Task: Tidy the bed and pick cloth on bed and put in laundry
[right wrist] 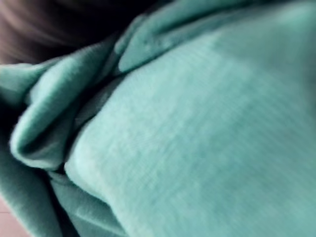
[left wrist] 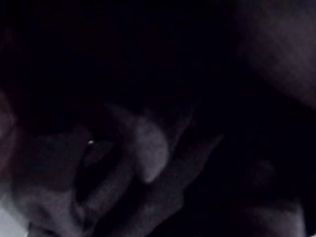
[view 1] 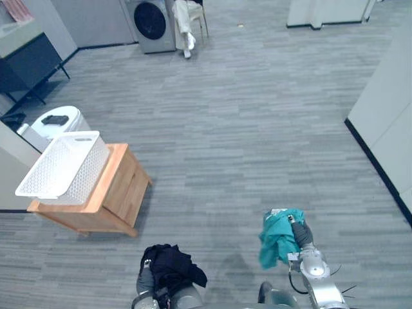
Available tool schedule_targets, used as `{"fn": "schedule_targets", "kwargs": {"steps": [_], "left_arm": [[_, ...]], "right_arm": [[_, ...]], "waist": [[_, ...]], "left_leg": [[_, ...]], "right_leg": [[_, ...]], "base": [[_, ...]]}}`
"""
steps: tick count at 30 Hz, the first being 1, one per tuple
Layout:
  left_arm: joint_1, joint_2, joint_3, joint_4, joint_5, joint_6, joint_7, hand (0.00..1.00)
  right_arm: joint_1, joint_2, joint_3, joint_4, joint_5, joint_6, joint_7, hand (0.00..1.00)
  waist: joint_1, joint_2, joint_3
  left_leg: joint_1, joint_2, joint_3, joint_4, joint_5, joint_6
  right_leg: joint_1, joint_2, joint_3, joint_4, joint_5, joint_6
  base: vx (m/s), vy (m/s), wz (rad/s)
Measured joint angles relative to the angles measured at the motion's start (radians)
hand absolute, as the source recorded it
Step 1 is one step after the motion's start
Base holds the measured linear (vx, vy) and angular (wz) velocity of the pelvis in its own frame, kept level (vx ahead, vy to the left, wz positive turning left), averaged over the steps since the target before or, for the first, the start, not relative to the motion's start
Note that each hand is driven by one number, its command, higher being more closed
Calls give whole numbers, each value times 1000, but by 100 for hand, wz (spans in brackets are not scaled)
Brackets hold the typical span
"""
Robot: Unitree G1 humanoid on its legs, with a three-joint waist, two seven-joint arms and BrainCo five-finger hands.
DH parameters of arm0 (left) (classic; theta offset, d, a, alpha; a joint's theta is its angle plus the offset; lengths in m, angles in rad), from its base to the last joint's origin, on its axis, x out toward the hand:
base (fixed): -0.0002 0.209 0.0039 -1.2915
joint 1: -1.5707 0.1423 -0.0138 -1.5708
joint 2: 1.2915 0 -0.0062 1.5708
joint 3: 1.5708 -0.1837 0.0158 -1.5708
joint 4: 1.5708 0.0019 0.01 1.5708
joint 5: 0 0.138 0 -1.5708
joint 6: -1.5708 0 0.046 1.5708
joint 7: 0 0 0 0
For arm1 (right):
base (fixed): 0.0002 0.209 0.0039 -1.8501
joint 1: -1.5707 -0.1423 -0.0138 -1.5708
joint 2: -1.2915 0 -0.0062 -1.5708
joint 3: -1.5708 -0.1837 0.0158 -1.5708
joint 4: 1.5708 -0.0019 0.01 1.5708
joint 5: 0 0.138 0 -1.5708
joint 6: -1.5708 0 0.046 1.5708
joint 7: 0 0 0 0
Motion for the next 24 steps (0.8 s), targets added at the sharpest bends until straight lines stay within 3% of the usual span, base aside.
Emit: {"fn": "schedule_targets", "kwargs": {"steps": [1,5,7,8,9,10,11,12,13,14,16,17,19,20,22,24], "left_arm": [[-1,0,0,-7,0,-3,0,100],[-3,0,10,-60,1,-8,-9,100],[-4,0,21,-80,1,-7,-23,100],[-5,0,24,-81,1,-7,-23,100],[-3,0,29,-89,2,-4,-23,100],[-2,-5,41,-97,3,-4,-21,100],[-10,-9,45,-99,3,-1,-18,100],[-22,-7,59,-120,3,3,-14,100],[-27,-7,64,-126,3,3,-15,100],[-37,-5,69,-128,3,5,-15,100],[-44,-5,65,-129,3,8,-14,100],[-56,-5,56,-129,3,18,-14,100],[-56,9,36,-134,3,18,-7,100],[-55,23,19,-135,9,18,5,100],[-59,51,-14,-136,22,18,9,100],[-73,79,-54,-136,45,17,7,100]], "right_arm": [[-3,-1,0,-5,0,0,0,100],[-35,-2,0,-16,-5,1,15,100],[-48,-6,-1,-16,-21,1,26,100],[-55,-7,0,-16,-24,1,28,100],[-72,-16,2,-15,-28,1,30,100],[-84,-22,2,-10,-34,1,30,100],[-91,-20,4,-1,-35,1,30,100],[-103,-17,16,10,-39,2,36,100],[-105,-12,18,10,-42,2,39,100],[-118,5,30,10,-45,2,41,100],[-124,25,48,9,-54,-3,41,100],[-116,38,51,10,-55,-5,41,100],[-103,48,58,10,-59,-5,43,100],[-89,57,58,9,-62,-10,42,100],[-80,60,60,7,-62,-22,42,100],[-58,60,60,6,-61,-23,42,100]], "waist": [[1,-2,0],[5,-22,11],[4,-48,24],[4,-57,26],[8,-64,23],[14,-71,20],[17,-92,16],[32,-124,15],[39,-135,14],[56,-150,11],[51,-153,11],[46,-156,12],[33,-154,13],[22,-153,13],[8,-153,13],[-16,-151,14]], "left_leg": [[-22,-3,43,-9,-14,-1],[-95,-94,281,-362,-65,-38],[-88,-162,453,-623,-57,-37],[-87,-180,489,-683,-50,-34],[-86,-201,563,-816,0,-7],[-67,-217,584,-838,83,113],[-70,-236,587,-820,86,187],[-76,-240,584,-764,37,254],[-76,-241,577,-745,16,254],[-67,-248,551,-713,-29,253],[-35,-278,491,-714,-60,227],[10,-325,437,-757,-61,224],[90,-378,363,-816,-57,207],[149,-414,307,-874,-45,183],[198,-451,238,-938,-27,156],[228,-486,140,-995,-8,131]], "right_leg": [[18,4,-5,-19,-4,-2],[92,-1,-58,-89,-36,9],[158,-26,-121,-113,-60,51],[174,-34,-135,-119,-67,62],[204,-40,-171,-122,-86,94],[238,-42,-195,-123,-109,131],[254,-57,-210,-125,-112,138],[277,-71,-235,-126,-90,171],[283,-76,-242,-116,-80,184],[268,-102,-251,-12,-75,190],[187,-160,-231,287,-67,210],[108,-195,-192,578,-64,204],[24,-225,-170,850,-79,183],[-41,-238,-175,923,-110,139],[-132,-251,-176,892,-156,122],[-245,-236,-131,677,-203,105]], "base": [[449,-228,33],[385,-56,31],[500,51,65],[468,83,59],[481,112,56],[500,118,65],[554,140,64],[465,124,52],[574,179,54],[536,212,52],[519,259,88],[409,226,123],[369,164,141],[314,112,145],[281,64,131],[211,-16,130]]}}
